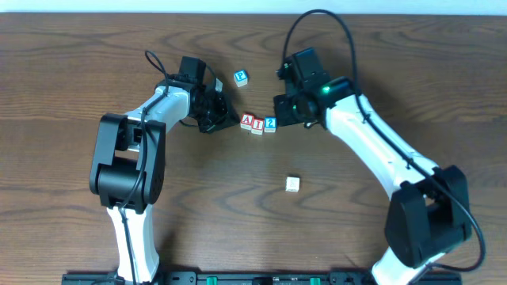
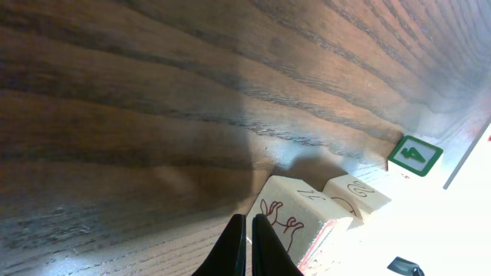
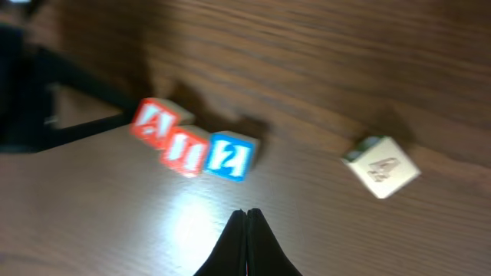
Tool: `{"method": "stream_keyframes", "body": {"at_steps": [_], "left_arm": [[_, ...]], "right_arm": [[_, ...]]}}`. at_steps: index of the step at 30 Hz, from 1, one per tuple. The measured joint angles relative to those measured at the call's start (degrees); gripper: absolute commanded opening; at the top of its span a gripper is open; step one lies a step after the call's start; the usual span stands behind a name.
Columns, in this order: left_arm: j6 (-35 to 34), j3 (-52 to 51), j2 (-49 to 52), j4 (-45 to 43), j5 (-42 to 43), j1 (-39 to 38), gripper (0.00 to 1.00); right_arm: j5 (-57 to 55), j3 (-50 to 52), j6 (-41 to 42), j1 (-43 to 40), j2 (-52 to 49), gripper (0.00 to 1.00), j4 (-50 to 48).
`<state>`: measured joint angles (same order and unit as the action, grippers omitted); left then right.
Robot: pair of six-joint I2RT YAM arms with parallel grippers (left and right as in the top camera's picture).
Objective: Spell out Ai2
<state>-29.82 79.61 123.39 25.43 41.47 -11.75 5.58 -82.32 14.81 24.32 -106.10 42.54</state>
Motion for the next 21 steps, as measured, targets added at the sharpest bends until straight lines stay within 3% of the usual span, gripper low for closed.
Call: {"method": "stream_keyframes", "body": {"at_steps": [9,21], "left_arm": [[-0.02,0.0,0.0,-0.17,-0.15,-1.29,0.06],[-0.07,0.0,0.0,-0.17,-0.35,-1.44,0.06]], "right_arm": [[1.64,0.44,0.02,-0.24,-8.72,0.02,0.26],[2.16,0.48,0.02,-0.2,-11.3,0.02,-1.33]]}}
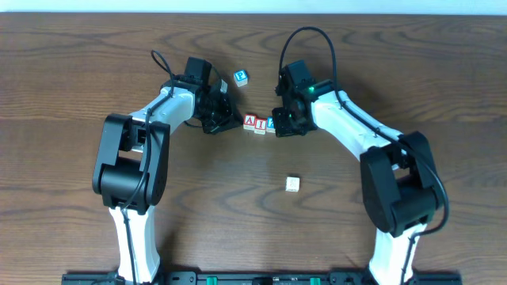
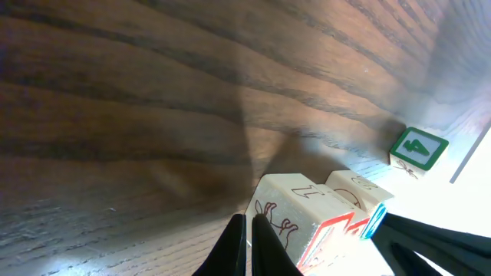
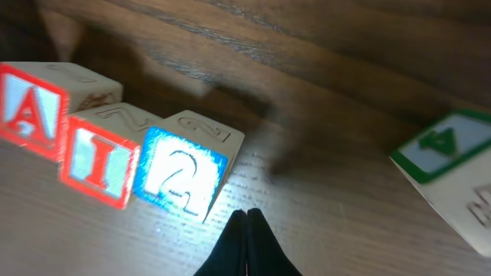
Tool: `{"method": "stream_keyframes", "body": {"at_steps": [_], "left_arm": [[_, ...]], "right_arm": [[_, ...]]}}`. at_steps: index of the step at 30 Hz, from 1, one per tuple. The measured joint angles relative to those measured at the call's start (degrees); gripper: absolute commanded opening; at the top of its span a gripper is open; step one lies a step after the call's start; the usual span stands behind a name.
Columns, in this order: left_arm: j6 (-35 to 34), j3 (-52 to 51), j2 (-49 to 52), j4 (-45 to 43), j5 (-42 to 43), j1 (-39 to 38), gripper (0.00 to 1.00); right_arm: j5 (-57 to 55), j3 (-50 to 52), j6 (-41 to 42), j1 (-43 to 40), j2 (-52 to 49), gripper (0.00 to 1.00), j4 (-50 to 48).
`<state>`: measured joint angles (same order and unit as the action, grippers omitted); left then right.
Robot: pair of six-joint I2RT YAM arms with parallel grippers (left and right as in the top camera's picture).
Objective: Spell out Ai2
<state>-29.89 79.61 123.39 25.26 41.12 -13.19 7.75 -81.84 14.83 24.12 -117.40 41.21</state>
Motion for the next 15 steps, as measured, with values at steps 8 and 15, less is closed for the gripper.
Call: {"method": "stream_keyframes", "body": {"at_steps": [8,15], "left_arm": [[-0.13,0.0,0.0,0.07,-0.02,0.0,0.06],[-0.13,0.0,0.0,0.5,0.0,0.0,0.06]], "right_arm": [[0.83,0.02,0.0,0.0,-0.85,0.02,-1.9],[1.05,0.02,0.0,0.02,-0.85,0.02,-3.04]]}}
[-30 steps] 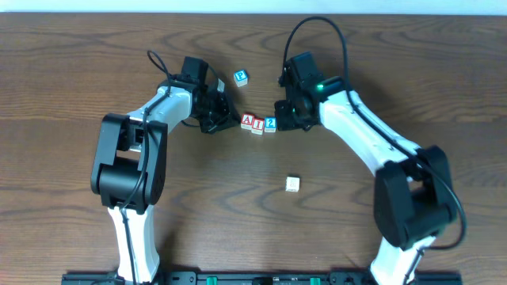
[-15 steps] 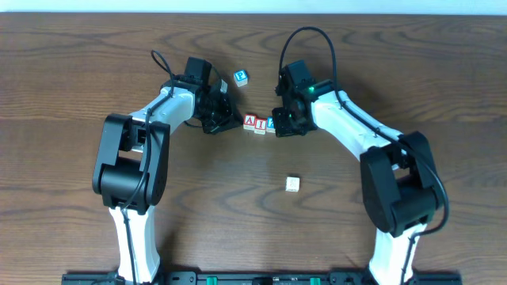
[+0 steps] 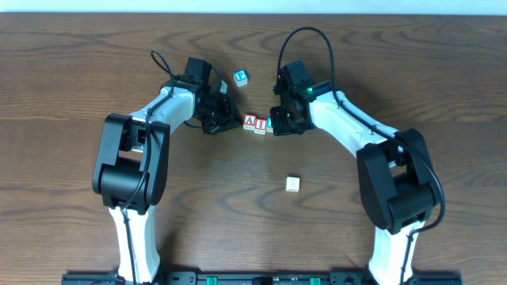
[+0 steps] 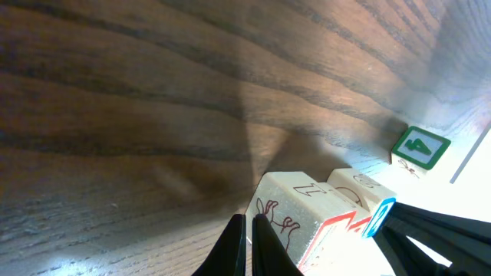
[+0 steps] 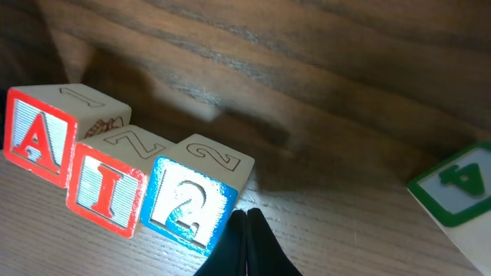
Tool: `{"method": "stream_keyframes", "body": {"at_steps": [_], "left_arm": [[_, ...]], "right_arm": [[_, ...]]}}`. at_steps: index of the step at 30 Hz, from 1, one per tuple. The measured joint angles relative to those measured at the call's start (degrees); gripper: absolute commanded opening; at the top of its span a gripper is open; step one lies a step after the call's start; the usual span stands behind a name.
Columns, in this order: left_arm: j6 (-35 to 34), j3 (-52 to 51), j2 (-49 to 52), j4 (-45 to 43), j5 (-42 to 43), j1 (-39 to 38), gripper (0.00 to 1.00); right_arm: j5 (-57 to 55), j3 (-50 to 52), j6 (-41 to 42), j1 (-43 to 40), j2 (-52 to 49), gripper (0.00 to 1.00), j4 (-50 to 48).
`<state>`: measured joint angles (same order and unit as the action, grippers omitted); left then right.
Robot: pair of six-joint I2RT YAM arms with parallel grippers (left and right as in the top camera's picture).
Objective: Spell out Ai2
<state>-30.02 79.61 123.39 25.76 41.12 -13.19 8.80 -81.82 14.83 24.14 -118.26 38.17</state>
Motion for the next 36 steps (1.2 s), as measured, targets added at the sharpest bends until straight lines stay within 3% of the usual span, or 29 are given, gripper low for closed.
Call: {"method": "stream_keyframes", "body": {"at_steps": [24,30,36], "left_arm": [[0.26,0.0,0.0,0.98,-1.51,1.01,0.06],[3.34,1.18,-0.26,2.32,-3.04,1.75,0.06],[11.19,7.28,-6.67,12.46,-9.33,1.84,0.06]], "right_arm": [[-1.88,-1.03,0.0,0.2,-0.02,0.02,2.86],[-6.14,-9.6,-0.02,0.02,-0.13,0.02,9.14],[-10.29,-19.47,-1.18,-1.07,0.81,0.02,16.46]]}}
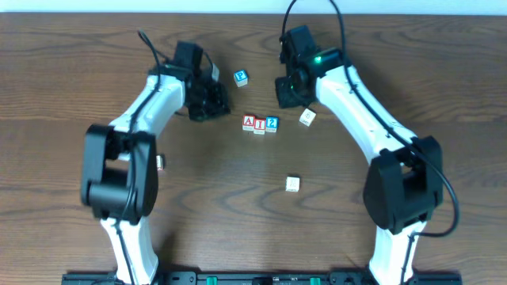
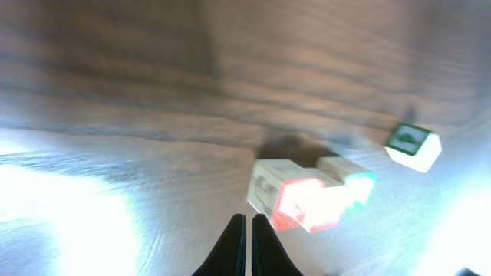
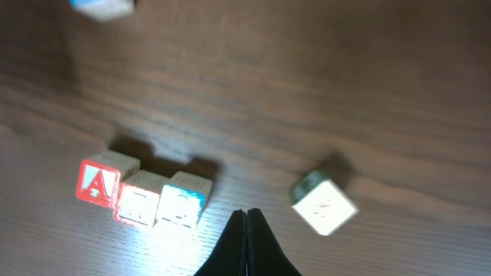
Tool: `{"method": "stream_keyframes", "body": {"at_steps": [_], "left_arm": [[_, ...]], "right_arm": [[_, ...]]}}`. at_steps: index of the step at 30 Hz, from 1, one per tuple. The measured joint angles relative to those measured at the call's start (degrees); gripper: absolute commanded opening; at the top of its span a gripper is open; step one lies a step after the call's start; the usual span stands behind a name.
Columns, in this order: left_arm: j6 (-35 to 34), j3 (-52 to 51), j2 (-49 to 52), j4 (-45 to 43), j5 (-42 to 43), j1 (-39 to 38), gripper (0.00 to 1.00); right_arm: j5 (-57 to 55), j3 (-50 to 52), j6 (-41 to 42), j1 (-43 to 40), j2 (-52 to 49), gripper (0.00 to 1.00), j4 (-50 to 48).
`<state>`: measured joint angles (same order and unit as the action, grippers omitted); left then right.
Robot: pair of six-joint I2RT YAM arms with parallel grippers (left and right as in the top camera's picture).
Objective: Spell out Ai2
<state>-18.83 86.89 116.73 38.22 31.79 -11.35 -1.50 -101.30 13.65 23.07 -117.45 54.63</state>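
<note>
Three blocks stand touching in a row at mid-table: red A (image 1: 247, 122), red I (image 1: 259, 124), blue 2 (image 1: 271, 123). The right wrist view shows them from above as A (image 3: 98, 182), I (image 3: 138, 202) and 2 (image 3: 181, 205). In the blurred left wrist view the row (image 2: 307, 195) lies ahead of the fingers. My left gripper (image 1: 218, 103) is shut and empty, left of the row and clear of it. My right gripper (image 1: 287, 91) is shut and empty, raised behind the row's right end.
A green-edged block (image 1: 307, 117) lies just right of the row, tilted (image 3: 324, 204). A blue block (image 1: 241, 77) sits behind the row. A plain block (image 1: 293, 184) lies nearer the front. Both arms reach in from the sides.
Both shut grippers have drawn away from the row's ends, the left one to the left, the right one up and back. The green-edged block now shows right of the row.
The A, I, 2 row stood with my shut left gripper near the A and my shut right gripper off to the right. Then the right gripper was at the 2's side, both flanking the row closely. Now both are clear and the row stands unchanged.
</note>
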Motion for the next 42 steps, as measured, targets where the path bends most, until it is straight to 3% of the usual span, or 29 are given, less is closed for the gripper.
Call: {"method": "stream_keyframes", "body": {"at_steps": [8,15,20,27,28,29,31,32,42], "left_arm": [[9.29,3.76,-17.29,6.67,-7.21,0.02,0.06],[14.27,3.78,-28.81,18.03,-8.92,0.0,0.06],[15.72,2.78,-40.04,21.75,-12.22,-1.2,0.06],[15.02,-3.48,-60.39,23.74,-15.56,-7.3,0.06],[14.58,-4.39,-62.93,24.5,-16.0,-7.69,0.14],[14.6,-4.83,-64.04,24.96,-16.41,-7.89,0.29],[14.08,-5.68,-65.48,25.97,-17.05,-8.0,0.64],[14.21,-5.88,-65.55,26.03,-17.2,-8.0,0.95],[13.68,-6.27,-64.98,30.91,-17.64,-8.0,0.95]], "right_arm": [[-3.76,-1.22,-4.09,-0.13,13.88,0.02,4.22],[-5.03,-2.78,-6.12,-0.13,28.87,0.02,15.58],[-5.11,-1.95,-6.43,0.26,37.0,0.02,23.28],[-5.2,6.56,-5.38,2.1,59.25,0.02,26.6],[-5.01,7.89,-4.92,2.14,62.9,0.12,26.58],[-4.96,8.61,-4.17,2.14,65.2,0.29,26.64],[-4.57,10.23,-2.69,2.14,70.07,0.77,26.8],[-4.55,10.51,-1.9,2.14,71.41,0.99,26.97],[-4.31,11.17,3.74,2.14,75.69,0.99,34.47]]}}
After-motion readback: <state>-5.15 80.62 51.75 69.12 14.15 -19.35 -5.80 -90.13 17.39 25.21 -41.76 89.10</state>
